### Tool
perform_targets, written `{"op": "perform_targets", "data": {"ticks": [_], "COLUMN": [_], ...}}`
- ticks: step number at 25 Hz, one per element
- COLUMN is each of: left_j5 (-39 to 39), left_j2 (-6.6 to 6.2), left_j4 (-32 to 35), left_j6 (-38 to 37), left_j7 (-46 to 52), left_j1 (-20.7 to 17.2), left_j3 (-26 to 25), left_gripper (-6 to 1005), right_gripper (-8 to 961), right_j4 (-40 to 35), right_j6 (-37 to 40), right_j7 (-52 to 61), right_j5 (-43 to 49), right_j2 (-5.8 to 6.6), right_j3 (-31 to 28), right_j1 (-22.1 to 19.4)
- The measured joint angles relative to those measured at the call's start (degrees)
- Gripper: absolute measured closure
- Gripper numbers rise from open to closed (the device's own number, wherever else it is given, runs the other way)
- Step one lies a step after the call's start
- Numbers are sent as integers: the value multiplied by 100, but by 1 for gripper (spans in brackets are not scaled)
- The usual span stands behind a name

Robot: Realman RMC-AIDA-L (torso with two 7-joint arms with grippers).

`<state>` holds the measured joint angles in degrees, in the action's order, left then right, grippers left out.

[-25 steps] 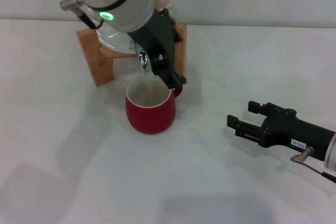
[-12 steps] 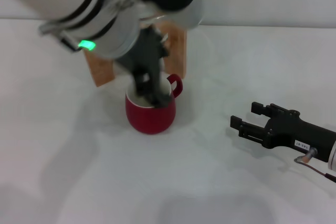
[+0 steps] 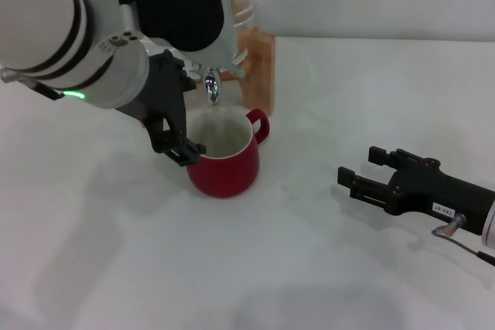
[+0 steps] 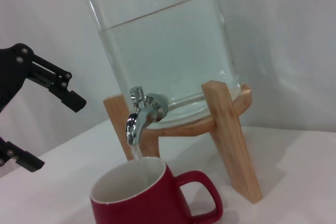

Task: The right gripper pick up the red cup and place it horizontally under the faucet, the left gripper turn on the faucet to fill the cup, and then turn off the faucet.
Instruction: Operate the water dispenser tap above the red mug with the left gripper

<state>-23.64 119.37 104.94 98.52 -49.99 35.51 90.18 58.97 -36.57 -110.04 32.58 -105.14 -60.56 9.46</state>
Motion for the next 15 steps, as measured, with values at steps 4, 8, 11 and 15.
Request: {"op": "perform_targets", "data": {"ticks": [4,8,11,15], "left_j5": [11,11,11,3], "left_j2": [-1,-8,-10,-11], "left_j4": [-6,-19,-40,-74], "left_j6": [-27,-84,-133,-193], "left_j7": [-17,-35,-51,-54], "left_j1": [19,46,55,56], "left_j3": [16,28,30,32], "left_gripper": [118,118,118,118], "right_gripper": [185,185,185,185], "right_j4": [0,0,-5,-7], "right_j6": [1,1,4,4], "right_j7": [0,0,0,0], "right_j5": [3,4,4,7], "right_j2": [-6,-13,-17,-28], "right_j3": [0,0,-3,-38], "right_j1": [1,-3,9,16]}}
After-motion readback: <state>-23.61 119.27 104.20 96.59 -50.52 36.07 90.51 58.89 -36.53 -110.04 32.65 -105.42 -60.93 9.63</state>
